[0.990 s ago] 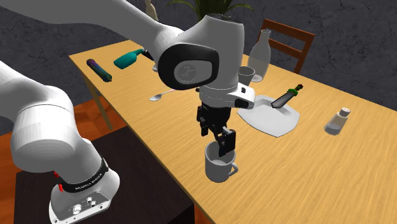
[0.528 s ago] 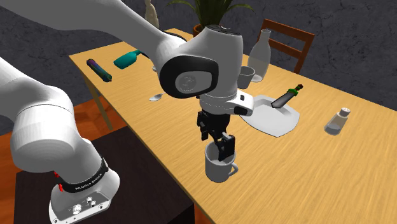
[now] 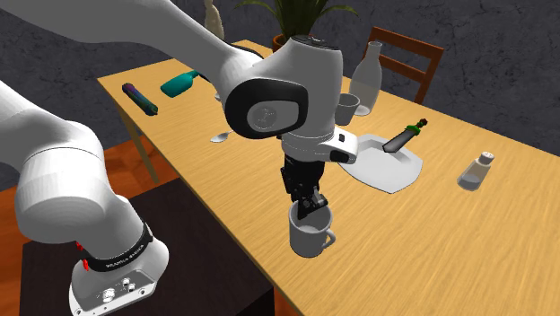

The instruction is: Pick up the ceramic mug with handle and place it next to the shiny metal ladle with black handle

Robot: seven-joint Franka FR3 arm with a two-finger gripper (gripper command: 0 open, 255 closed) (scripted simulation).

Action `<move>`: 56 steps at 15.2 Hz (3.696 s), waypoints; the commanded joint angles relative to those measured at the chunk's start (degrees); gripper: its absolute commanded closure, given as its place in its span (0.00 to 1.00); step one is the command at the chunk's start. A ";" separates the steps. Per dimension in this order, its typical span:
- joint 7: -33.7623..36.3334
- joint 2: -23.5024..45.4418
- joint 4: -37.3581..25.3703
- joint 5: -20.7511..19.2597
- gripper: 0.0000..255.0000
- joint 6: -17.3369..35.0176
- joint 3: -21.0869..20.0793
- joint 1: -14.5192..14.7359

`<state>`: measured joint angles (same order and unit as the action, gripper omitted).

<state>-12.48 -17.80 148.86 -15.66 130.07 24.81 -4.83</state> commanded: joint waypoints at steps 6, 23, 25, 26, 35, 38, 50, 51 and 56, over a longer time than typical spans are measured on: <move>0.02 -0.61 -0.35 -0.04 1.00 -0.93 -0.16 -0.04; -0.26 -7.79 -8.33 0.52 1.00 -15.99 -2.73 -0.09; -0.35 -8.30 -9.49 0.66 1.00 -17.65 -3.00 -0.06; -0.39 -8.54 -10.08 0.73 1.00 -18.48 -3.14 -0.04; -0.88 -9.93 -15.91 1.42 1.00 -25.68 -4.26 0.20; -1.05 -10.12 -17.86 1.64 1.00 -27.82 -4.57 0.29; 14.23 -4.04 -21.84 8.56 1.00 -27.85 -15.89 7.44; 15.42 -3.16 -22.59 9.07 1.00 -27.85 -16.74 8.02; 21.22 1.90 -27.31 11.26 1.00 -27.97 -20.74 10.76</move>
<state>7.68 -17.23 122.66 -4.79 101.93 4.73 5.45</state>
